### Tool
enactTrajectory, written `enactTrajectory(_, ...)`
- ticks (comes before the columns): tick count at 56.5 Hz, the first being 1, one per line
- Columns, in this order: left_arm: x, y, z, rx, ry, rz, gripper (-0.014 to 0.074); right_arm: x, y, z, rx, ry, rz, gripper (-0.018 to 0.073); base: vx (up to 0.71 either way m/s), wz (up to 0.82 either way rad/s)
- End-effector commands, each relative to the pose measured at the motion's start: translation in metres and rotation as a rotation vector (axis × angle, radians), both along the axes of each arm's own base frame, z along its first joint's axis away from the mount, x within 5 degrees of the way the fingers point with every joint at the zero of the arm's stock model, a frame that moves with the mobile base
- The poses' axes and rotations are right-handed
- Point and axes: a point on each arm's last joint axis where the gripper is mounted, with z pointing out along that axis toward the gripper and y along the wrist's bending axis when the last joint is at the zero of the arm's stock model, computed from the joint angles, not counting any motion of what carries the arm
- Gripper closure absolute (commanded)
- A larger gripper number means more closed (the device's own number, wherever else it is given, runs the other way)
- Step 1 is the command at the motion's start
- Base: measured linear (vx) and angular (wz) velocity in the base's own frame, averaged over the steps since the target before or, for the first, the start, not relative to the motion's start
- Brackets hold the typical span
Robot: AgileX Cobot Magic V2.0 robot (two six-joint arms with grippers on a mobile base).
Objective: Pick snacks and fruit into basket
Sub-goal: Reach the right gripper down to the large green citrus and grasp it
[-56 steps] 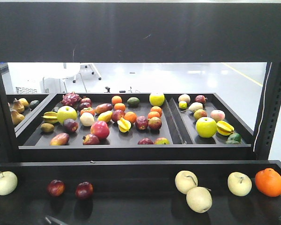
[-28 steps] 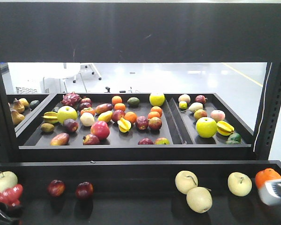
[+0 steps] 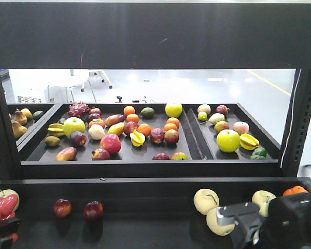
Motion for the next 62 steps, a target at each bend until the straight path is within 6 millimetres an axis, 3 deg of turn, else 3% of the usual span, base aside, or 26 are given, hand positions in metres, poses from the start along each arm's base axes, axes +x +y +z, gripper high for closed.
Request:
enactTrajectory(1, -0.001, 0.002, 0.019, -0.029, -0.101, 0.038, 0.0598, 0.013, 0.002, 0.003, -0.008, -0.037, -0.042, -0.0033, 0.0, 0.0)
enactTrajectory(23, -0.001, 0.002, 0.019, -0.028, -0.1, 0.037, 0.0599, 0.024, 0.007, -0.069, -0.041, 0.146, -0.035, -0.0036, 0.0, 0.0)
enactTrajectory(41, -0.001, 0.002, 0.019, -0.029, -0.099, 0.037, 0.0599, 0.025, 0.01, -0.111, -0.035, 0.231, -0.043, -0.0034, 0.0, 0.0)
enactTrajectory(53, -0.001, 0.002, 0.019, -0.029, -0.099, 0.037, 0.0599, 0.024, 0.009, -0.126, -0.043, 0.264, -0.045, -0.0013, 0.0, 0.0)
enactTrajectory(62, -0.001, 0.002, 0.019, -0.028, -0.1, 0.037, 0.0599, 0.024, 0.009, -0.128, -0.047, 0.27, -0.044, 0.0094, 0.0, 0.0)
